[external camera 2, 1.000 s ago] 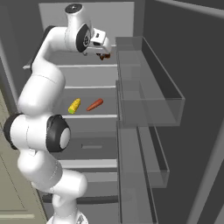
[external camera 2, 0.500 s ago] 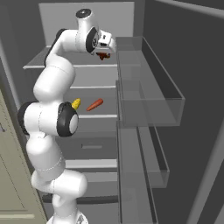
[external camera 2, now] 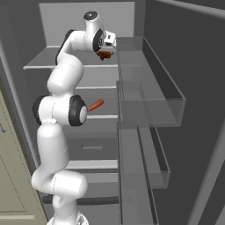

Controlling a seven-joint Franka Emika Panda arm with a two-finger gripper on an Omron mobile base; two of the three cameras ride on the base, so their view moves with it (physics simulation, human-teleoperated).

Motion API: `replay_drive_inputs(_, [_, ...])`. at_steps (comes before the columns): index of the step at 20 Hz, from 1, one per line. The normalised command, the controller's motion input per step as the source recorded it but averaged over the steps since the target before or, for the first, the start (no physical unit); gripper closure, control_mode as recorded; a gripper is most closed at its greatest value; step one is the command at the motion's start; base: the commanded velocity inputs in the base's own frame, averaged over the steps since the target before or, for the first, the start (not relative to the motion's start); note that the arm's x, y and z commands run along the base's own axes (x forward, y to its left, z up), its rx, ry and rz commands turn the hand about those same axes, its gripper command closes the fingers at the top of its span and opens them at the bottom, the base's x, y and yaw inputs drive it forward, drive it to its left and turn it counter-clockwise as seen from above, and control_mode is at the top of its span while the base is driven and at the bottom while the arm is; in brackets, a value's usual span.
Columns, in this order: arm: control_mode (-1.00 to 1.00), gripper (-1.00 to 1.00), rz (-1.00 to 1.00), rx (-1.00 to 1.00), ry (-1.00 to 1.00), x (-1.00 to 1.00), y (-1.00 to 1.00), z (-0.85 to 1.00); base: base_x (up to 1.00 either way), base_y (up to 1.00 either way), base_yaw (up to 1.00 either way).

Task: Gather the corn and carrot from the fridge and place them on a tray on the dining counter. Then gather the chicken drumstick and steak from the fridge and place them on the other tray.

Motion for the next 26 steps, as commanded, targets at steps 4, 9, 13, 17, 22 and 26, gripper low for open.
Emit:
replay_drive_inputs(4, [-1.00, -1.00, 0.01, 0.00, 0.01, 0.15, 0.00, -0.21, 0.00, 0.00, 0.00])
replay_drive_inputs(9, [-1.00, -1.00, 0.01, 0.01, 0.00, 0.05, 0.00, -0.22, 0.00, 0.00, 0.00])
replay_drive_inputs(13, [-1.00, 1.00, 0.00, 0.03, 0.04, 0.00, 0.06, -0.28, 0.00, 0.00, 0.00])
replay_drive_inputs(17, [-1.00, 1.00, 0.00, 0.01, 0.01, 0.00, 0.08, -0.21, 0.00, 0.00, 0.00])
replay_drive_inputs(22, [-1.00, 1.00, 0.00, 0.00, -0.09, 0.00, 0.16, -0.03, 0.00, 0.00, 0.00])
replay_drive_inputs(26, [-1.00, 1.00, -0.06, -0.02, -0.33, 0.00, 0.15, 0.00, 0.00, 0.00, 0.00])
